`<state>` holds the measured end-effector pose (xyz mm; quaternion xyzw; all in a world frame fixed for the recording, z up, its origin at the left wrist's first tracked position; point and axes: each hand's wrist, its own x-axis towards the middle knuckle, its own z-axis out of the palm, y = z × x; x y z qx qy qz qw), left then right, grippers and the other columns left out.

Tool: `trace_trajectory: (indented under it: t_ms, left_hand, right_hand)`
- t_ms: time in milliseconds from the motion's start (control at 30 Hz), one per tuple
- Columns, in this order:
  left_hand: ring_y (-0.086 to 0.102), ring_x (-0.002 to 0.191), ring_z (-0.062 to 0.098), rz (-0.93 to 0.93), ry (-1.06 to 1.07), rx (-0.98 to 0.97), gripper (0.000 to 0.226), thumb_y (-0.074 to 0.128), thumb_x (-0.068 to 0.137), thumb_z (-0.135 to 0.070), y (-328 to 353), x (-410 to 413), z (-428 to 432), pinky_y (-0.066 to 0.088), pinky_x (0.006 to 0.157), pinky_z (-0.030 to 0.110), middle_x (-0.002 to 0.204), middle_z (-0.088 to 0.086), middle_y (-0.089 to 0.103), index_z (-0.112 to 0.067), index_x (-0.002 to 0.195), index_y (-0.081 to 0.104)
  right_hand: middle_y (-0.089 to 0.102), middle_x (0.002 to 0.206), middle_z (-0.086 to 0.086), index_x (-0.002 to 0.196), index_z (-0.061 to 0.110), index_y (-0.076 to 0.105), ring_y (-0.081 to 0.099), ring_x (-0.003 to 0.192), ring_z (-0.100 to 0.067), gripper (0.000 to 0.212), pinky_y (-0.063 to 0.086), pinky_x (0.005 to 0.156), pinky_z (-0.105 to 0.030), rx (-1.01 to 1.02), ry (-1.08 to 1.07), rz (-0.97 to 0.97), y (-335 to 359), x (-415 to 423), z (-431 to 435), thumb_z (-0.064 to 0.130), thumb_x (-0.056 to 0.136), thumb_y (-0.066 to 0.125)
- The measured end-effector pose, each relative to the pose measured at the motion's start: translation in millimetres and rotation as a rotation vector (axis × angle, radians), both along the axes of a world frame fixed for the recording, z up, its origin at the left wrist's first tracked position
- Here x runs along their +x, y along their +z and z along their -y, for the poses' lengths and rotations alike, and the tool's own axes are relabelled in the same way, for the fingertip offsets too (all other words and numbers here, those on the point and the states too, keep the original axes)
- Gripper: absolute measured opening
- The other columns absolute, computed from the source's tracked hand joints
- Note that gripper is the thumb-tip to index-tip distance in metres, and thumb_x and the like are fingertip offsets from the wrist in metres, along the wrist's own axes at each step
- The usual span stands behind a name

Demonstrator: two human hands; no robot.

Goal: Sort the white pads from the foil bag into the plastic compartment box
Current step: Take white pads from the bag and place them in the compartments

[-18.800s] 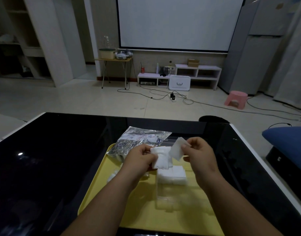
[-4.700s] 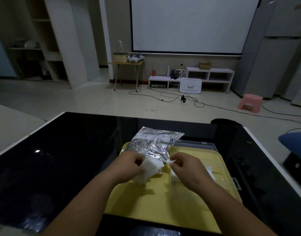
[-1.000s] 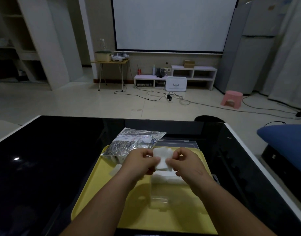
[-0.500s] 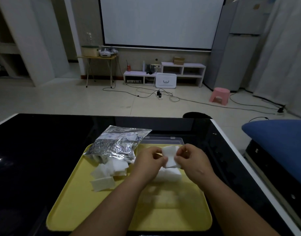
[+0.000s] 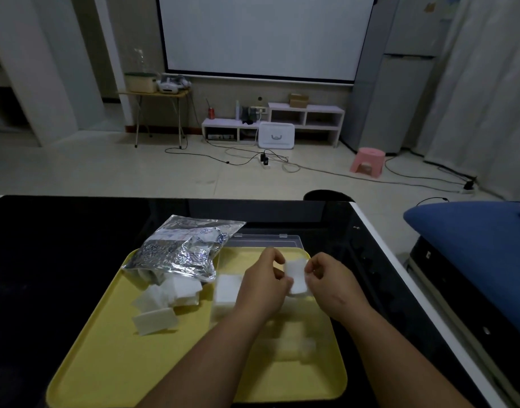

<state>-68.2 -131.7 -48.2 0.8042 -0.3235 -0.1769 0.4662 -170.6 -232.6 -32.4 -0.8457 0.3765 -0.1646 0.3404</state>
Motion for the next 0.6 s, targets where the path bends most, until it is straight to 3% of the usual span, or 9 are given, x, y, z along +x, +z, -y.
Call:
trace_trajectory:
  t_ms: [100, 233, 367, 600]
  left_hand:
    - [0.064, 0.073, 0.019, 0.074, -0.031, 0.054, 0.025, 0.063, 0.090, -0.020, -1.9, -3.7, 2.2, 0.052, 0.067, 0.038, 0.079, -0.003, 0.067, -0.030, 0.100, 0.042]
    - [0.064, 0.083, 0.025, 0.297, -0.071, 0.180, 0.024, 0.054, 0.094, -0.024, -3.6, -6.3, 3.6, 0.055, 0.074, 0.042, 0.093, 0.001, 0.069, -0.028, 0.112, 0.039]
    - [0.063, 0.085, 0.017, 0.284, -0.083, 0.233, 0.009, 0.051, 0.097, -0.030, -8.3, -7.1, 5.9, 0.055, 0.077, 0.039, 0.100, -0.002, 0.070, -0.029, 0.106, 0.054]
    - [0.064, 0.095, 0.016, 0.225, -0.054, 0.280, 0.022, 0.053, 0.091, -0.023, -14.5, -6.5, 10.5, 0.055, 0.084, 0.035, 0.108, -0.005, 0.070, -0.034, 0.107, 0.063]
  right_hand:
    - [0.062, 0.085, 0.005, 0.093, 0.026, 0.058, 0.060, 0.074, -0.013, 0.007, 0.052, 0.066, -0.031, -0.031, -0.016, -0.028, -2.5, -1.6, 0.8, 0.023, 0.096, 0.052]
    - [0.062, 0.086, 0.006, 0.095, 0.029, 0.058, 0.059, 0.074, -0.011, 0.010, 0.049, 0.061, -0.027, -0.112, -0.009, -0.103, -7.5, -0.2, -1.7, 0.024, 0.097, 0.049]
    - [0.063, 0.091, 0.006, 0.105, 0.029, 0.059, 0.058, 0.077, -0.012, 0.014, 0.051, 0.065, -0.028, -0.207, -0.002, -0.194, -10.1, 0.7, -3.0, 0.024, 0.098, 0.047]
    - [0.065, 0.108, 0.002, 0.119, 0.026, 0.062, 0.055, 0.100, -0.017, 0.026, 0.050, 0.077, -0.028, -0.303, 0.024, -0.245, -14.8, 1.6, -7.2, 0.024, 0.098, 0.047]
